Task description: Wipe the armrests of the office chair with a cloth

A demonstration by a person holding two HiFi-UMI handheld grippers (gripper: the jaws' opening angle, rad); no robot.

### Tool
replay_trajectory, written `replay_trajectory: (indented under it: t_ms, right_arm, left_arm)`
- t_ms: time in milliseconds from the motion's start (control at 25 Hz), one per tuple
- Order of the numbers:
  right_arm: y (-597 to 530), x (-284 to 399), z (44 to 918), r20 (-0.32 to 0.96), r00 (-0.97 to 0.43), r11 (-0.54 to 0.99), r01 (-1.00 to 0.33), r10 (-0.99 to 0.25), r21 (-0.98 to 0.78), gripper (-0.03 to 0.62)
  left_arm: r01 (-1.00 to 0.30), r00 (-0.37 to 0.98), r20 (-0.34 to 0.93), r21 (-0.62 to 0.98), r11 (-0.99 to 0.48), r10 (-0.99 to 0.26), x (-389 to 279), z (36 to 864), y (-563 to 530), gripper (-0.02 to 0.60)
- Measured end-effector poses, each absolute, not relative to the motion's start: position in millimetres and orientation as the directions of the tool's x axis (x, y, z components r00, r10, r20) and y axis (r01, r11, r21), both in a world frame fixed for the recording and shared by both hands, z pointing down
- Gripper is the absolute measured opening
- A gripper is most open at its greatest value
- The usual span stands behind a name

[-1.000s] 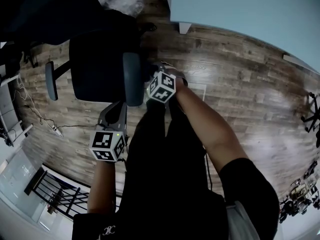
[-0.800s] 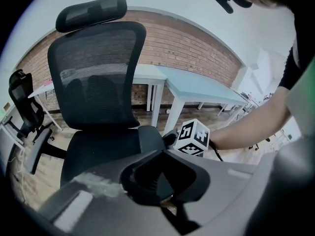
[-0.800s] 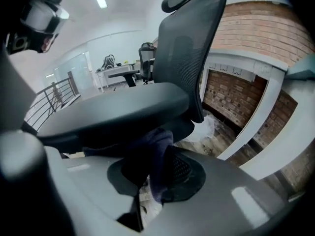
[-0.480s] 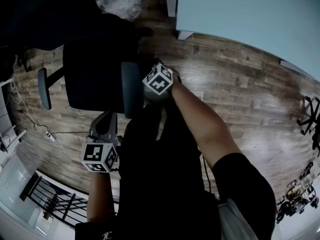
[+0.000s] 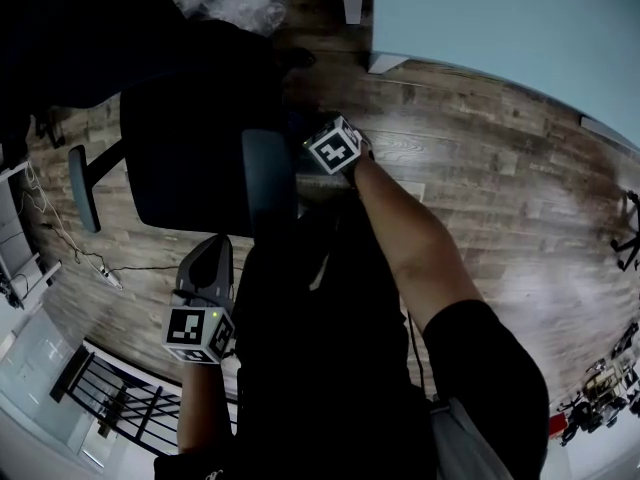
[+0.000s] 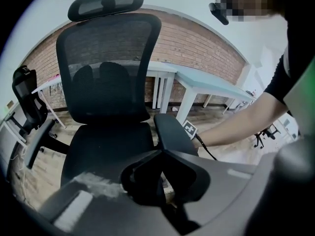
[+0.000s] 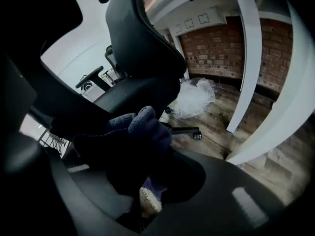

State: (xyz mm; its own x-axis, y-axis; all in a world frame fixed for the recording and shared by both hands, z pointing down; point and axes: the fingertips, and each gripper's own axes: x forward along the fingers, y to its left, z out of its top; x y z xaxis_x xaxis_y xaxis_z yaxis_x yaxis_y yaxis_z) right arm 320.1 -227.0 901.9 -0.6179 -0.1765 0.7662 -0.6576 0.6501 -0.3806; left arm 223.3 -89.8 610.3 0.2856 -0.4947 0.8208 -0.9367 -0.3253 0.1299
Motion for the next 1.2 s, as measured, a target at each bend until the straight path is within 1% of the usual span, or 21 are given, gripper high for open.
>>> replay_trajectory:
  t_ms: [80,200,240,400,520,640,720,840,920,1200]
  right_arm:
    - [-214.3,323.8,920.3,0.774,-0.618,0.585,-0.681,-0.136,-0.44,0.06]
    - [-188.1,310.2,927.0,0.742,-0.667,0.544,-0.645,-0.06,-0.536,0.06]
    - [-181.4,304.3,922.5,0.723,-0.689,0.538,-0.63,-0.054,-0.56,0.06]
    - [-162.7,295.7,889.1,0.653,-0.751,0.486,-0.608,-0.097,-0.628,0.06]
    - [-151.1,288.3,857.3,0.606,-0.791,0.496,-0.561,-0.085,-0.662,0.06]
    - [-140.7,295.1,838.1,0.61,-0.79,0.518,-0.547,-0.059,-0.658,0.06]
    - [-135.4,301.6,820.0,0.587,-0.808,0.532,-0.519,-0.05,-0.669,0.06]
    - [-140.1,312.6,786.2,0.536,-0.84,0.533,-0.49,-0.079,-0.689,0.06]
    - [-149.3,323.5,767.8,0.528,-0.841,0.533,-0.503,-0.121,-0.68,0.06]
    - [-160.7,373.4,707.3,0.591,-0.768,0.575,-0.608,-0.249,-0.548,0.06]
  left_arm:
    - [-0.935,0.29,0.823,0.135,-0.328,-0.488,223.3,614.3,-88.8,0.005]
    - [-0.94,0.294,0.81,0.149,-0.307,-0.507,225.6,612.6,-94.5,0.005]
    - [-0.94,0.295,0.808,0.151,-0.305,-0.51,226.5,610.9,-94.4,0.005]
    - [-0.937,0.31,0.804,0.166,-0.309,-0.507,235.2,597.5,-88.1,0.005]
    - [-0.936,0.32,0.797,0.181,-0.304,-0.512,239.3,583.9,-89.2,0.005]
    - [-0.934,0.332,0.788,0.199,-0.296,-0.519,247.5,569.7,-87.8,0.005]
    - [-0.931,0.353,0.781,0.239,-0.276,-0.515,254.5,561.1,-82.1,0.005]
    - [-0.927,0.375,0.769,0.294,-0.234,-0.518,259.0,550.5,-78.4,0.005]
    - [-0.929,0.368,0.762,0.289,-0.23,-0.533,261.2,543.3,-80.8,0.006]
    - [-0.938,0.347,0.714,0.25,-0.241,-0.608,273.9,513.5,-88.8,0.005]
